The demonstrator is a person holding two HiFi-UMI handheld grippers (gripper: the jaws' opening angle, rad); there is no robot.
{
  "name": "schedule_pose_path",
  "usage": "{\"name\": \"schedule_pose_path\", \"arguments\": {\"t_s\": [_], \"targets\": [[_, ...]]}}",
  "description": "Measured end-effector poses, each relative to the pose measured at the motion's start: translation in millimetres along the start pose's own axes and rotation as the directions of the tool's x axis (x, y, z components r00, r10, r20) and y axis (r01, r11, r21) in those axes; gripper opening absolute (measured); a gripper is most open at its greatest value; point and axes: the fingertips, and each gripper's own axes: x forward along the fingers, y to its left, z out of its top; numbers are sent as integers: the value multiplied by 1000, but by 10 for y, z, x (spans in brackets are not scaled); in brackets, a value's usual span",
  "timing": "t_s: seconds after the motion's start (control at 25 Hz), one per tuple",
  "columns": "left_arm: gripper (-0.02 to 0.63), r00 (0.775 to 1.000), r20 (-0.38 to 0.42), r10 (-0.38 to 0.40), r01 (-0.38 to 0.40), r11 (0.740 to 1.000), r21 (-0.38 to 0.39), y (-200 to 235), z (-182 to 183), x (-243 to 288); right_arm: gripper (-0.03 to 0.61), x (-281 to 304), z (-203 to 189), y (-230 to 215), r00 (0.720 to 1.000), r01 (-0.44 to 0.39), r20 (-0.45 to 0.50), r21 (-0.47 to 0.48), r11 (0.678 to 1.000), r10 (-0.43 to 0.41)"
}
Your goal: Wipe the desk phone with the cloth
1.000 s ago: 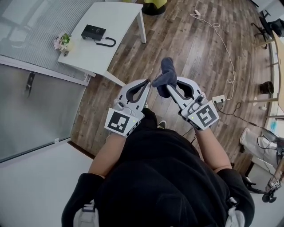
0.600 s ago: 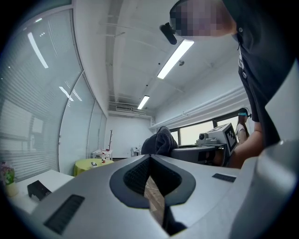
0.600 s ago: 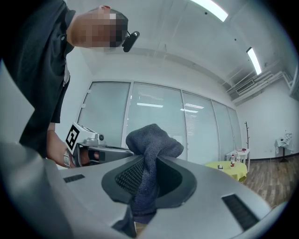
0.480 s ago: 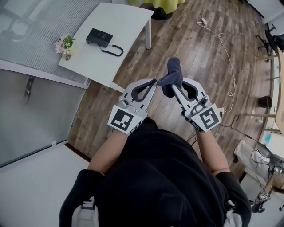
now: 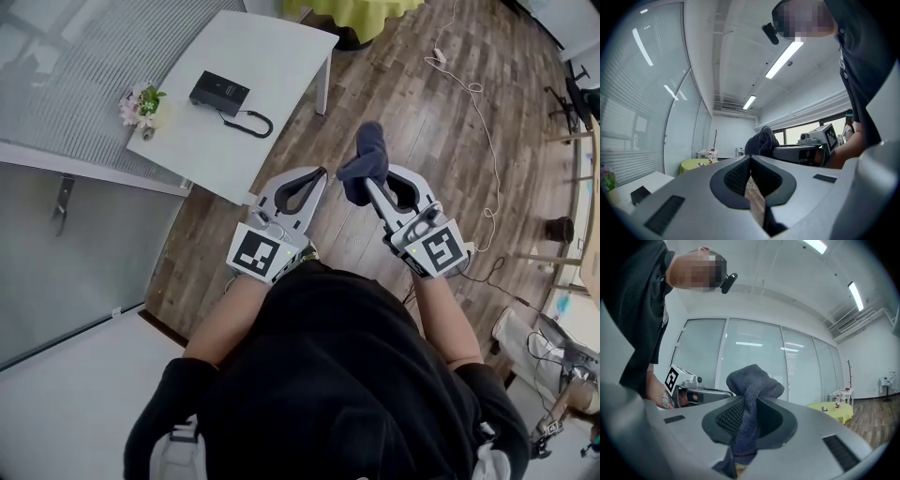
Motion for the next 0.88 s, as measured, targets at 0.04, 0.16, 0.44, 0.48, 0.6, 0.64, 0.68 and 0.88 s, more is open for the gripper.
{"name": "schedule_pose_path", "arguments": {"t_s": [0.04,0.16,0.44,0.48,0.6,0.64,0.68,0.88], "targets": [[11,1000,-3,-2,2,1000,3,53,-3,6,78,55,3,-16,1000,-1,0,1,1000,1],[11,1000,4,-12,12,1000,-2,197,-17,46,78,197,-17,-92,1000,1,-8,-2,1000,-1],[11,1000,-5,14,-15,1000,-22,508,-62,239,78,429,-22,-343,1000,-19,-14,1,1000,19],[11,1000,-10,21,-22,1000,-22,539,-74,279,78,460,-21,-399,1000,-25,-11,3,1000,25],[11,999,-10,50,-50,998,-23,644,-100,435,78,570,-56,-576,999,-54,-3,14,998,55],[11,998,-9,63,-63,998,-23,685,-101,503,78,609,-78,-642,998,-69,-3,16,997,69],[11,997,-10,77,-77,997,-22,724,-104,572,78,650,-96,-707,996,-86,-1,17,996,86],[11,986,-14,165,-165,986,-20,808,-63,903,78,763,-101,-1028,982,-189,8,24,982,189]]}}
